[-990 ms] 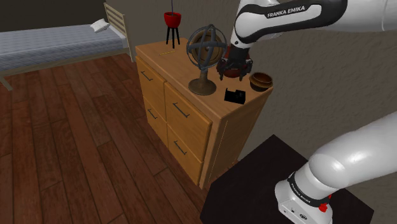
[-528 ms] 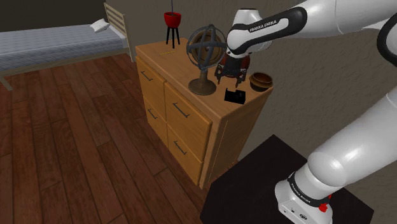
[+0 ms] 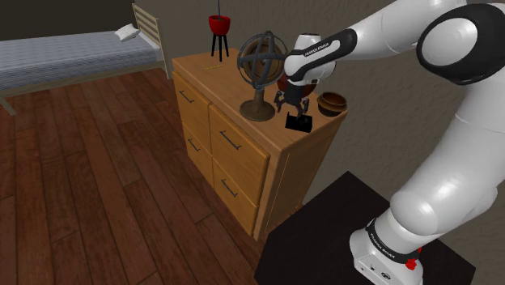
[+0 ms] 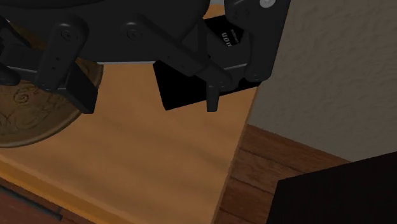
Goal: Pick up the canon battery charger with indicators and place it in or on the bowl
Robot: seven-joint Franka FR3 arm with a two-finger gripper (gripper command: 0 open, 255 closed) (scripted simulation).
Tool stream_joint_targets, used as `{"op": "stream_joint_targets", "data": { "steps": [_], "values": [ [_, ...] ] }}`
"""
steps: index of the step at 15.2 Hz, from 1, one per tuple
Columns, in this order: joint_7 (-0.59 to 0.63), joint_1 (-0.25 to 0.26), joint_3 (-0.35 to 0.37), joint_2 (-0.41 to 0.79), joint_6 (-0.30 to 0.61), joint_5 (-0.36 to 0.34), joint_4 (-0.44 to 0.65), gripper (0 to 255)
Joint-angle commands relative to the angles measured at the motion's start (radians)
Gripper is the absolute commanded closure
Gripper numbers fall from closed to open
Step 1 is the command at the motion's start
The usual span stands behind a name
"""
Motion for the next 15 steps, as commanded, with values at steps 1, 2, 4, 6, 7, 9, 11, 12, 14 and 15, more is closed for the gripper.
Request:
{"op": "stream_joint_targets", "data": {
  "steps": [1,2,4,6,7,9,11,12,14,15],
  "values": [
    [0.046,-0.011,-0.017,0.055,0.027,0.011,0.022,0],
    [0.068,-0.016,-0.026,0.084,0.038,0.017,0.036,0],
    [0.09,-0.021,-0.035,0.114,0.051,0.025,0.05,0],
    [0.09,-0.02,-0.034,0.13,0.074,0.025,0.043,0],
    [0.09,-0.019,-0.034,0.138,0.085,0.025,0.04,0],
    [0.089,-0.019,-0.033,0.155,0.107,0.026,0.034,0],
    [0.089,-0.017,-0.033,0.178,0.136,0.027,0.028,0],
    [0.089,-0.017,-0.033,0.177,0.136,0.027,0.028,0],
    [0.089,-0.017,-0.033,0.178,0.136,0.027,0.028,0],
    [0.089,-0.017,-0.033,0.178,0.136,0.027,0.028,0]
  ]
}}
